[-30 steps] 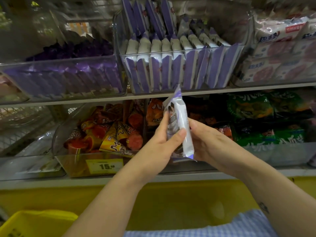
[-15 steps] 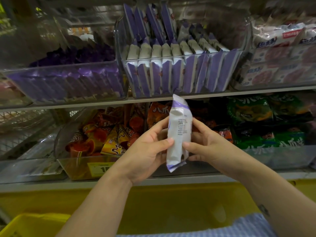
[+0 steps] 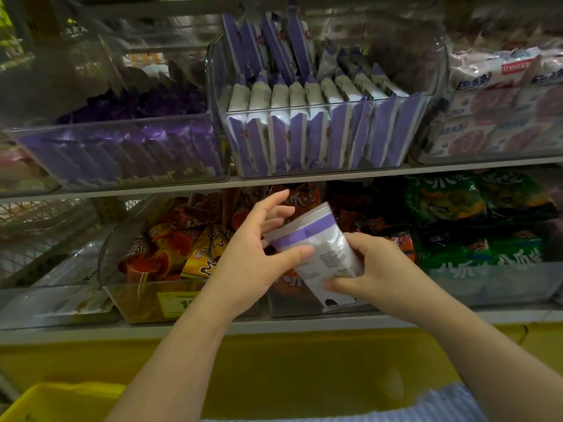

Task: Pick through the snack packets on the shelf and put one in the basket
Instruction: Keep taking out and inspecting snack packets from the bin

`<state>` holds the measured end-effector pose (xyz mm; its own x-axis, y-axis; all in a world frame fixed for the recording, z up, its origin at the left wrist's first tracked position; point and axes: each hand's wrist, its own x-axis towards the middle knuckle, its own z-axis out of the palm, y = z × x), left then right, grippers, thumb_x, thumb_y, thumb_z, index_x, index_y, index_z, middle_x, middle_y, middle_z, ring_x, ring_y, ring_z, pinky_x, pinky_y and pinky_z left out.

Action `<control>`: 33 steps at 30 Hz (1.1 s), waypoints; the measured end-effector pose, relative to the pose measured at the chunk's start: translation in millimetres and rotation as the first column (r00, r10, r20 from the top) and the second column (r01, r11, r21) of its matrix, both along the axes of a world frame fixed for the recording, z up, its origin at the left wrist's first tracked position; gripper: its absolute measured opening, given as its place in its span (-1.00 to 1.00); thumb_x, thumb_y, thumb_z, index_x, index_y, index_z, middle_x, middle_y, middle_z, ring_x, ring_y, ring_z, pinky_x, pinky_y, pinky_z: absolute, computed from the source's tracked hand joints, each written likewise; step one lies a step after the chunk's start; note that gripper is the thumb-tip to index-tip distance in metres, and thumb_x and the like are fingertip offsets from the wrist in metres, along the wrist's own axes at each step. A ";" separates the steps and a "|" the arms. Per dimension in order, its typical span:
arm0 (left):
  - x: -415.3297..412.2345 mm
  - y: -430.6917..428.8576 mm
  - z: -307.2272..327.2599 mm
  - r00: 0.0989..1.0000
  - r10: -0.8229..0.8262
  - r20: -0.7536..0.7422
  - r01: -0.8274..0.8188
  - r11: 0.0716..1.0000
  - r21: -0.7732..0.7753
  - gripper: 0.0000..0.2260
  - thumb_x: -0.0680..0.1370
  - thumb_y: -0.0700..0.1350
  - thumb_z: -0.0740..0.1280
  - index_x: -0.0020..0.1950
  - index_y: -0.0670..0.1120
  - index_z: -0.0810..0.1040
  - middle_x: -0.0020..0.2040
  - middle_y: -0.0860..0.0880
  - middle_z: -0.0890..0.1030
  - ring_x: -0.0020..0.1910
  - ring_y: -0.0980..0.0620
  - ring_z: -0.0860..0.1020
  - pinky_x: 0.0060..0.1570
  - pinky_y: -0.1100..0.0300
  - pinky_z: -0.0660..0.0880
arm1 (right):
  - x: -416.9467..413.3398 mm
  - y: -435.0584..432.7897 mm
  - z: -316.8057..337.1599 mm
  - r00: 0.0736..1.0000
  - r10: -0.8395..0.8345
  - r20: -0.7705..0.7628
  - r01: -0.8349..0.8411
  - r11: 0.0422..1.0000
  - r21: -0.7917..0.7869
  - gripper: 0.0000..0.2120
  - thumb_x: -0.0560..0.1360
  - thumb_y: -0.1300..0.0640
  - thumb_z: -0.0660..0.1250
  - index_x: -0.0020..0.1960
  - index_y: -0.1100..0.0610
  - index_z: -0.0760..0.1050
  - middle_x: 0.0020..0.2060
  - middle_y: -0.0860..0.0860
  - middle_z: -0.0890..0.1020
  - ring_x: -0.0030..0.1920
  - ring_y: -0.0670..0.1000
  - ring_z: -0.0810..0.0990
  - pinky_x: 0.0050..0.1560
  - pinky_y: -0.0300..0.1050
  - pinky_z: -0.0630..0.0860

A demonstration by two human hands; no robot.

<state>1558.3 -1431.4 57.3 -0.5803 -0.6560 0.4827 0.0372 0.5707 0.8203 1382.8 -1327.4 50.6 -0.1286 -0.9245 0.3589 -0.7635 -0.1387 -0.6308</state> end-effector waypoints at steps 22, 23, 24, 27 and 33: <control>22.3 -26.3 -1.3 0.968 -0.119 -0.221 0.167 0.963 0.212 -0.72 0.30 -0.05 0.50 -0.02 0.18 0.66 0.04 0.08 0.70 0.08 0.13 0.64 -0.02 0.33 0.55 | -11.4 12.6 20.9 0.875 0.162 0.456 0.002 0.941 -0.337 -0.96 0.23 -0.04 0.44 -0.32 -0.12 0.65 -0.18 -0.12 0.73 -0.10 -0.09 0.71 -0.17 -0.23 0.64; 22.3 -27.2 -2.0 0.970 -0.113 -0.217 0.163 0.961 0.225 -0.71 0.30 -0.05 0.50 -0.01 0.18 0.66 0.05 0.08 0.70 0.10 0.11 0.64 -0.01 0.31 0.56 | -10.3 13.4 21.5 0.876 0.153 0.457 0.007 0.944 -0.330 -0.94 0.23 -0.07 0.43 -0.32 -0.11 0.65 -0.18 -0.13 0.73 -0.10 -0.09 0.71 -0.18 -0.15 0.66; 21.9 -28.1 -2.7 0.972 -0.107 -0.210 0.157 0.959 0.237 -0.71 0.32 -0.05 0.50 0.00 0.19 0.66 0.07 0.07 0.69 0.12 0.09 0.63 0.01 0.27 0.57 | -9.3 14.3 21.9 0.879 0.142 0.455 0.016 0.945 -0.326 -0.91 0.23 -0.08 0.42 -0.32 -0.09 0.64 -0.18 -0.13 0.73 -0.10 -0.10 0.71 -0.18 -0.09 0.67; 19.0 -28.5 -3.5 0.973 -0.095 -0.210 0.154 0.946 0.284 -0.71 0.36 -0.04 0.48 0.04 0.20 0.65 0.09 0.03 0.69 0.12 0.06 0.64 -0.02 0.22 0.59 | -7.9 16.1 22.7 0.902 0.128 0.412 0.005 0.952 -0.305 -0.87 0.28 -0.02 0.41 -0.25 0.02 0.61 -0.23 -0.13 0.73 -0.15 -0.14 0.70 -0.19 -0.12 0.66; 8.4 -21.5 -3.4 0.958 0.018 -0.286 0.099 0.916 0.388 -0.61 0.36 0.00 0.43 0.18 0.11 0.52 0.06 0.05 0.70 0.01 0.04 0.68 -0.21 0.23 0.61 | -4.5 15.4 21.4 0.783 0.201 0.589 -0.049 0.964 -0.263 -0.81 0.35 0.09 0.37 -0.15 0.21 0.52 -0.25 0.04 0.73 -0.18 -0.03 0.72 -0.27 -0.30 0.58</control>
<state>1566.7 -1452.9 53.9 -0.4911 -0.8044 0.3342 0.3128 0.1953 0.9295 1378.3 -1312.0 72.0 -0.2778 -0.8533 0.4413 -0.1992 -0.3982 -0.8954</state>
